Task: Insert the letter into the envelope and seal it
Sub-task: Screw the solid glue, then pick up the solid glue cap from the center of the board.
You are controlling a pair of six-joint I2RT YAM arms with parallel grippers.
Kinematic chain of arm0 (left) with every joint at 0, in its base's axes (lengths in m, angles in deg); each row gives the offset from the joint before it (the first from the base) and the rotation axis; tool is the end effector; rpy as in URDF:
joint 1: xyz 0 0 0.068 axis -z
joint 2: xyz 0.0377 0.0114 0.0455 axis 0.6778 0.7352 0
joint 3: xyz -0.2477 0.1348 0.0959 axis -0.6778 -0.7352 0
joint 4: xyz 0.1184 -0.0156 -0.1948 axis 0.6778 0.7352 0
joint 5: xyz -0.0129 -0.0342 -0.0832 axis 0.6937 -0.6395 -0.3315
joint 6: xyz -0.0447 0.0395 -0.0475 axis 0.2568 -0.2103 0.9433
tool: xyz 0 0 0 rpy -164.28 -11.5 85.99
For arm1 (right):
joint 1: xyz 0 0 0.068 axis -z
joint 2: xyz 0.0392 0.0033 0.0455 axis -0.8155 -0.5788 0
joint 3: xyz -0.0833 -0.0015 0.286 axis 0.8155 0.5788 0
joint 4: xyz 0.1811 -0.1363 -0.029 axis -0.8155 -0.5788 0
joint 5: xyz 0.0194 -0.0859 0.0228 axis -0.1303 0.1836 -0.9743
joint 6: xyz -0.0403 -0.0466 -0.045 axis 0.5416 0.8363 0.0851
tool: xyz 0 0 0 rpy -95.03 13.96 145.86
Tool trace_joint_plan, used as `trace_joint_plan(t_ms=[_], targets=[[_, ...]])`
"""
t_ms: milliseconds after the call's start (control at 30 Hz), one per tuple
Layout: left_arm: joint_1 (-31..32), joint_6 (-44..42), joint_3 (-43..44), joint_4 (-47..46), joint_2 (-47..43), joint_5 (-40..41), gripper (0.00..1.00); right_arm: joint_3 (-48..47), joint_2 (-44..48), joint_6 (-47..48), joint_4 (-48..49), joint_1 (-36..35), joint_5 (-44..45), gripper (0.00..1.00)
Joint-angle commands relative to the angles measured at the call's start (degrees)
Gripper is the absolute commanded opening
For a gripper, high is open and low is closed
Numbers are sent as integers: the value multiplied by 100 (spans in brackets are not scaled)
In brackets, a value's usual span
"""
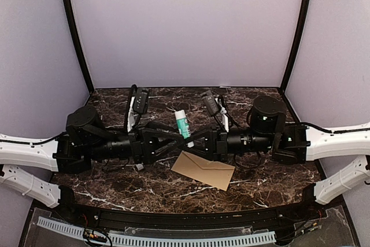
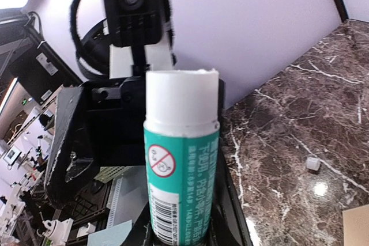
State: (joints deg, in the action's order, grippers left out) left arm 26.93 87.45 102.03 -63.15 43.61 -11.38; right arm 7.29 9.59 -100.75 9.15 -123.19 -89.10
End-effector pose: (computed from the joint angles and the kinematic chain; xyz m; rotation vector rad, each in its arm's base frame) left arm 0.0703 -0.2290 0.3817 0.6410 1.4551 -1.6737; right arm 0.0795 0.2666 0.3637 -0.8362 1.6963 1.6523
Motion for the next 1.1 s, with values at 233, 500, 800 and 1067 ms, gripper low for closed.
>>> trace_joint_plan(t_ms=[233, 500, 800, 1067], targets=[[-548, 853, -699, 3146, -1122, 1346, 97, 1001, 833, -156, 106, 696, 646, 6], [-1830, 1296, -1563, 4168, -1770, 1268, 99, 1388, 1022, -218, 116, 779, 563, 5], [-2851, 1346, -2452, 3461, -1502, 590, 96, 1499, 1114, -286, 195, 776, 486, 5], [-2966, 1491, -2800, 2376, -883, 159, 96, 1535, 1096, -349, 200, 774, 497, 5]])
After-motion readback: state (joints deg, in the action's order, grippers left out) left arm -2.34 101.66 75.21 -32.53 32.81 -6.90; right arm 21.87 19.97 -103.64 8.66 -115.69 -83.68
